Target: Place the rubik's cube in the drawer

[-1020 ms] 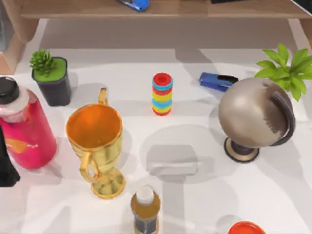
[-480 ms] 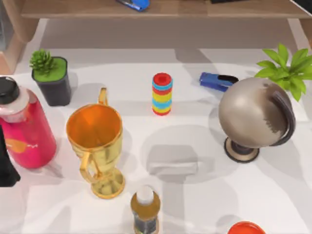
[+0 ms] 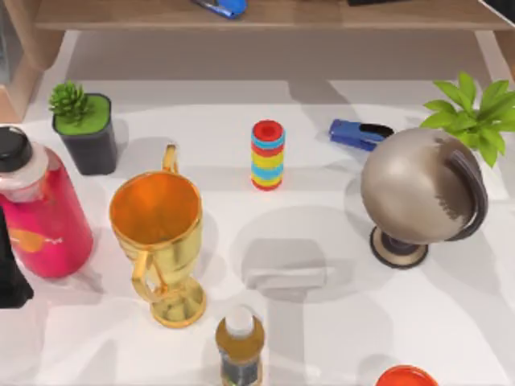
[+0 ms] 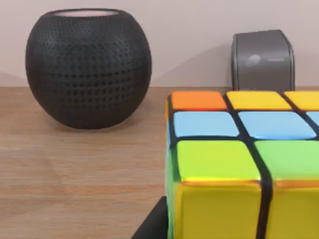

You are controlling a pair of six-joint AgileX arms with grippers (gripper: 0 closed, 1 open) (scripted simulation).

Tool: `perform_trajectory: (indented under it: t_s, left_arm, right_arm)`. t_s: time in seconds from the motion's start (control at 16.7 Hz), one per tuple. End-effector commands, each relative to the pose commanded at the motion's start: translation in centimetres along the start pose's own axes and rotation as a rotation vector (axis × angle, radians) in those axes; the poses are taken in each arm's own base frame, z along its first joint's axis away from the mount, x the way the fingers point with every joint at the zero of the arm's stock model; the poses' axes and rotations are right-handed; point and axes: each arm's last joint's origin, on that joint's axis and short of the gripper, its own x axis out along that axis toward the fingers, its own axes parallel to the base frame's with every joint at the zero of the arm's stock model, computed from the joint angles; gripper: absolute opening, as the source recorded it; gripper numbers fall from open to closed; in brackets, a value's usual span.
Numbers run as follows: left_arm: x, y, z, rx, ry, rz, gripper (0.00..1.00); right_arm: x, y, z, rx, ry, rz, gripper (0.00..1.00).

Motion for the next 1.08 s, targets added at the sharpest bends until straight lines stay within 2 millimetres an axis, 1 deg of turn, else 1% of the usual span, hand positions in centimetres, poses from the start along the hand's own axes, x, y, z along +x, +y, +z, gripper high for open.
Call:
perform_trajectory:
  t_s: [0.36,0.6,0.84,0.96,1.02,1.08]
  left_arm:
    - [0.0,0.0,0.0,0.0,0.0,0.0,1.0]
    - [0.0,0.0,0.0,0.0,0.0,0.0,1.0]
    - [0.0,0.0,0.0,0.0,0.0,0.0,1.0]
    - [0.0,0.0,0.0,0.0,0.0,0.0,1.0]
    - [0.0,0.0,0.0,0.0,0.0,0.0,1.0]
    - [0.0,0.0,0.0,0.0,0.0,0.0,1.0]
  right_arm:
    - [-0.1,-0.1,0.3,0.004,-0.005,-0.001,0.0]
    - [-1.7,0.0,1.8,0.007,-0.004,0.0,0.0]
    - [-2.0,-0.1,2.1,0.002,-0.001,-0.001,0.0]
    - [-1.8,-0.3,2.0,0.005,-0.002,-0.005,0.0]
    - [-1.9,-0.6,2.5,0.007,-0.006,-0.009,0.0]
    - [-1.9,-1.5,3.2,0.007,-0.009,-0.021,0.0]
